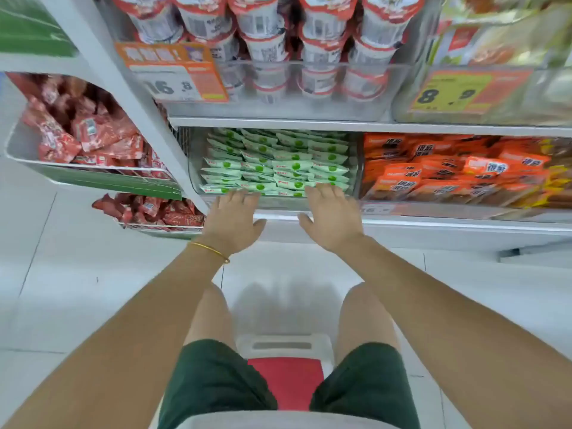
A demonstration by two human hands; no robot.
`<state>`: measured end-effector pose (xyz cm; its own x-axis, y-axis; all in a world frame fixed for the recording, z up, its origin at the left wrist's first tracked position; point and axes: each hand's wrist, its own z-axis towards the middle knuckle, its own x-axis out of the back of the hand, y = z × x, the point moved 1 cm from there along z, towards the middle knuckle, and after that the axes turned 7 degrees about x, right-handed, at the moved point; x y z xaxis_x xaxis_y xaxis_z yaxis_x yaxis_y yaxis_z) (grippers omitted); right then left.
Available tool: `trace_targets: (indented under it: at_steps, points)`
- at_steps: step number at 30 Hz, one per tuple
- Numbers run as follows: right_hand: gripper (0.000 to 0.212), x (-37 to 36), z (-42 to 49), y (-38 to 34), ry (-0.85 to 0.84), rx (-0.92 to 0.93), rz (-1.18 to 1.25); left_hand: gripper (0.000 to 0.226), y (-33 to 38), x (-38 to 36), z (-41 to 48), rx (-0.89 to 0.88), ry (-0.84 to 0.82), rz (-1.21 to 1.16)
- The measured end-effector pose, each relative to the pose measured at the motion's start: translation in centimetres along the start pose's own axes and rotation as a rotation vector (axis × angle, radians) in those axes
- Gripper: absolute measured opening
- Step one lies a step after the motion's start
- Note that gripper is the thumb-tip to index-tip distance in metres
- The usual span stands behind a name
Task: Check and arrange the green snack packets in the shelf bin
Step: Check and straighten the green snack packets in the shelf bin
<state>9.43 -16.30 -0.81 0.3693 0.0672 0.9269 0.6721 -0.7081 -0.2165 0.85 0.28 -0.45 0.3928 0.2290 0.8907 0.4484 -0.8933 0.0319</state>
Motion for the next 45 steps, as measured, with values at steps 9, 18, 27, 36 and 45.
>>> trace_targets:
  at_steps: [9, 18, 27, 36, 45]
  points:
    - [0.052, -9.3, 8.5, 2.9, 0.689, 0.058, -0.137, 0.06, -1.6, -6.8, 10.7, -0.289, 0.629, -0.055]
    - [0.034, -11.7, 7.4, 2.9, 0.847, 0.132, -0.052, 0.034, -2.3, -9.1, 10.2, -0.423, 0.788, -0.195]
    - [0.012, -10.8, 7.6, 1.9, 0.849, 0.202, 0.017, 0.011, -3.0, -9.7, 9.8, -0.45, 0.842, -0.266]
    - [0.021, -12.9, 9.2, 2.4, 1.106, 0.259, 0.072, 0.022, -3.1, -10.5, 11.2, -0.45, 0.947, -0.281]
    - [0.017, -12.2, 8.9, 2.2, 1.122, 0.283, 0.117, 0.01, -2.7, -10.4, 10.4, -0.448, 0.988, -0.293]
